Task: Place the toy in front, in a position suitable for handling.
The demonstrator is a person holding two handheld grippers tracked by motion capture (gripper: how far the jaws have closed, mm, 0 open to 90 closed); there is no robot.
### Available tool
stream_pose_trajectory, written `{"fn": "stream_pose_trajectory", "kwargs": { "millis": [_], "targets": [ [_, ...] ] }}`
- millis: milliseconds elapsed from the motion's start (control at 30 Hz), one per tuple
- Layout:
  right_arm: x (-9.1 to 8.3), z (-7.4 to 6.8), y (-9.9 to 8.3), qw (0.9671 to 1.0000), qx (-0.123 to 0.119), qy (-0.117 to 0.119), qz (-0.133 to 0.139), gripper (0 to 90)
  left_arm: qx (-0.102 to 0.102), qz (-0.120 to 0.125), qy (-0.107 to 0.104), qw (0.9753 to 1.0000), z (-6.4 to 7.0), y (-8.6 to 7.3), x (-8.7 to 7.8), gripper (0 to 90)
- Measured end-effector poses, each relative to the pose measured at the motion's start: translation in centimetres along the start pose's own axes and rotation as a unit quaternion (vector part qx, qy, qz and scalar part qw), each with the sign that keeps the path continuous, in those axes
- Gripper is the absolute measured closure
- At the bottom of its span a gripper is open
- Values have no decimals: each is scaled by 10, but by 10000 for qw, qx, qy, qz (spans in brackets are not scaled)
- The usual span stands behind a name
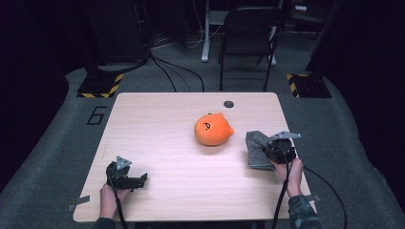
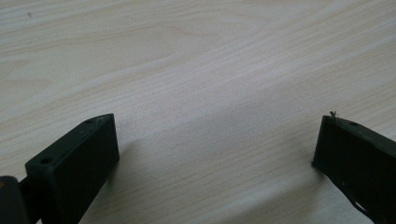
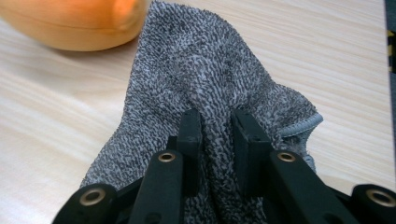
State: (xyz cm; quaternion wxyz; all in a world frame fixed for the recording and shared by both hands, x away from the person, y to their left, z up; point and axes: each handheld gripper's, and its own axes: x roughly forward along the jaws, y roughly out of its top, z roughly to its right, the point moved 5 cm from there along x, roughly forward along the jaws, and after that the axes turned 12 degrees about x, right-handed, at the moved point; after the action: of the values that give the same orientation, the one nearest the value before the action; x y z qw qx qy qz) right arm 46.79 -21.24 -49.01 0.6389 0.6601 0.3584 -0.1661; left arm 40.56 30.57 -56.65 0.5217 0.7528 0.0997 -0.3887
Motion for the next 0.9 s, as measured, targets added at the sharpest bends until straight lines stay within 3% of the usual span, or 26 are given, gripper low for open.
{"fn": "stream_pose_trajectory", "kwargs": {
  "millis": [233, 533, 633, 700, 733, 767, 833, 900],
  "targets": [
    [12, 14, 3, 9997, 192, -168, -30, 728, -21, 18, 31, 10000, 0, 0, 1, 1],
    [27, 23, 4, 9987, 161, -470, -121, 690, -23, 16, 32, 10000, 0, 0, 1, 1],
    [36, 28, 2, 9975, 235, -616, -250, 485, -20, 16, 33, 10000, 0, 0, 1, 1],
    [34, 29, 3, 9973, 286, -661, -143, 288, -12, -3, 12, 10000, 0, 0, 0, 1],
    [34, 29, 3, 9973, 286, -661, -143, 288, -12, -3, 12, 10000, 0, 0, 0, 1],
    [26, 28, 6, 9981, 377, -489, -68, 175, -26, 6, 76, 10000, -1, 0, 0, 1],
    [22, 27, 6, 9983, 393, -431, -58, 151, -31, -23, 70, 10000, -1, 0, 0, 1],
    [8, 22, 6, 9993, 368, -79, -11, 92, -13, -61, 166, 9998, -2, 1, -1, 0]
  ]
}}
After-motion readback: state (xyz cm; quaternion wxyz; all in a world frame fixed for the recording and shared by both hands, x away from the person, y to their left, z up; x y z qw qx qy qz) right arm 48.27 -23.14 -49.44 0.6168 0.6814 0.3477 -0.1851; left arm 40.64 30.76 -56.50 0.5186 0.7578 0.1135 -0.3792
